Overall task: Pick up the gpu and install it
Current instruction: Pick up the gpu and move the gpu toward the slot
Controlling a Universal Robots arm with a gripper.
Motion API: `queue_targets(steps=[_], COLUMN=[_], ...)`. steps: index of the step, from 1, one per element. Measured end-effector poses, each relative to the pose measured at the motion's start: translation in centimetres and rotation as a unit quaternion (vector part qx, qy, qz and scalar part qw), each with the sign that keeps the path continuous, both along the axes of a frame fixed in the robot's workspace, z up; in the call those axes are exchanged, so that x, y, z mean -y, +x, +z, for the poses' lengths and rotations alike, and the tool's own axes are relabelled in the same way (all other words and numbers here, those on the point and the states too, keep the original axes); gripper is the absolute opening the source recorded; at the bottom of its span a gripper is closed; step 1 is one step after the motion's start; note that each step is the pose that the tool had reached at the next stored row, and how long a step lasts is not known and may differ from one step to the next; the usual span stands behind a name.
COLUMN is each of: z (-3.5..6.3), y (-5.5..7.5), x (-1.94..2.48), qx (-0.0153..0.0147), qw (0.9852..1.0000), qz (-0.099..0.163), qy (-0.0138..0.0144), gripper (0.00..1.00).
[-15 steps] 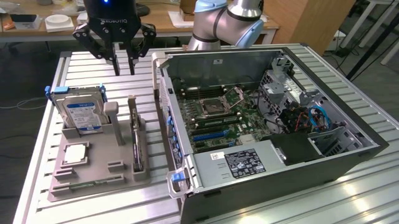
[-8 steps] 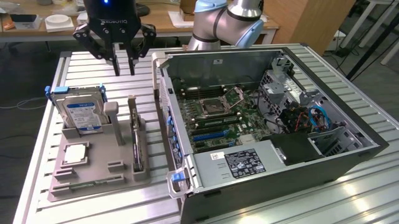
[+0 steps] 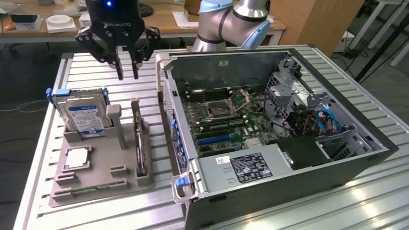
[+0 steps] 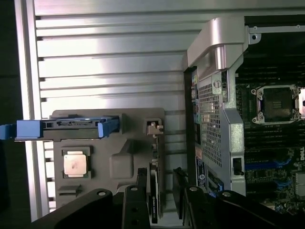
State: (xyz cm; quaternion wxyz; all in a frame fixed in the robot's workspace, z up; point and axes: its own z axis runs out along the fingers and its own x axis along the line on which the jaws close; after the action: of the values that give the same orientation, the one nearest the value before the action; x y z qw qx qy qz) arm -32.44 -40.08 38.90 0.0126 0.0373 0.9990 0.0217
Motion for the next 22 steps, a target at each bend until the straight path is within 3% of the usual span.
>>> queue_targets(steps=[14, 22], z=[-0.45, -0.74], y=[0.0, 0.0], x=[0.97, 1.36], qx=[0.0001, -0.0001], qw=[1.0, 1.0], qz=[0.0, 0.0], qy=[-0.0039, -0.0082], gripper=[0.36, 0.36])
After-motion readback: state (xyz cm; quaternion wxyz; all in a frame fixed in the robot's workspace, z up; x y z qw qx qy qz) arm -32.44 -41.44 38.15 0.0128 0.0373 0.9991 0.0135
